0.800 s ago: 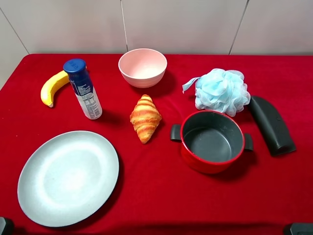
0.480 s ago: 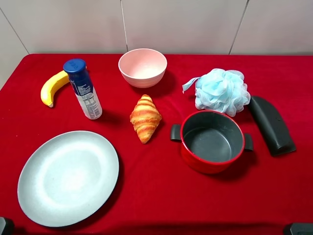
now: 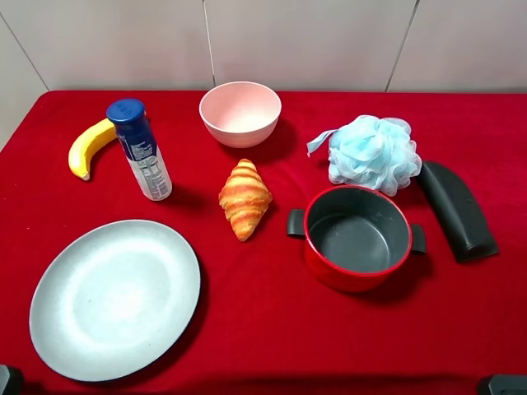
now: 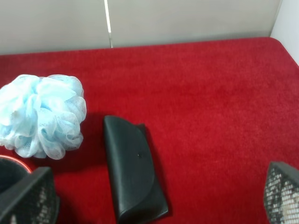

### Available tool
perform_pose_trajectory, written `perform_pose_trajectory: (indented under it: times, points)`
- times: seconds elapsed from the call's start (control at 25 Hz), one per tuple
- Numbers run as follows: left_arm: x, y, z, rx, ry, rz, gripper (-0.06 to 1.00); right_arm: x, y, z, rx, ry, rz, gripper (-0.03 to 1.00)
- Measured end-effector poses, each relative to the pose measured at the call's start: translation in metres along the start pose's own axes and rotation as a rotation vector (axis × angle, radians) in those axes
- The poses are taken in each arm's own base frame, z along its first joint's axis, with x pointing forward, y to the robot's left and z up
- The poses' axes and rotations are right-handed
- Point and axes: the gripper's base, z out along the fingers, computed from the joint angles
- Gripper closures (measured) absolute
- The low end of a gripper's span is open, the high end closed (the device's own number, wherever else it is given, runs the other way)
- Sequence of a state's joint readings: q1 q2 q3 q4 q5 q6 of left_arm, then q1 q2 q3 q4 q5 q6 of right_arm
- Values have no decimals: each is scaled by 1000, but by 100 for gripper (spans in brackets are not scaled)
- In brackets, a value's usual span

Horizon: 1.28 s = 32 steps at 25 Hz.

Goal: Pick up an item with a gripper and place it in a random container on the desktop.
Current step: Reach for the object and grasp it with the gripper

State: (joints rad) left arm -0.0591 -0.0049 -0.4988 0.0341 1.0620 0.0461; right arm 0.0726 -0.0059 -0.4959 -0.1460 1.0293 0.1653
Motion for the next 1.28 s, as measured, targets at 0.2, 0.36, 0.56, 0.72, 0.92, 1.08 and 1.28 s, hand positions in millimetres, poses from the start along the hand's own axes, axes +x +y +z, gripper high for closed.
perform_pose_trajectory:
  times: [0.2,0.36,0.56,0.72,0.92,1.08,1.28]
  points:
    - [0,0,0,0,0,0,-4,0,0,0,0,0,0,27]
    - [0,0,0,0,0,0,-4,0,0,0,0,0,0,27]
    - [0,0,0,0,0,0,-4,0,0,0,0,0,0,27]
    - [0,0,0,0,0,0,-4,0,0,0,0,0,0,27]
    - [0,0,0,0,0,0,-4,0,0,0,0,0,0,27]
    - [0,0,0,0,0,0,-4,0,0,0,0,0,0,27]
    - [0,0,0,0,0,0,-4,0,0,0,0,0,0,27]
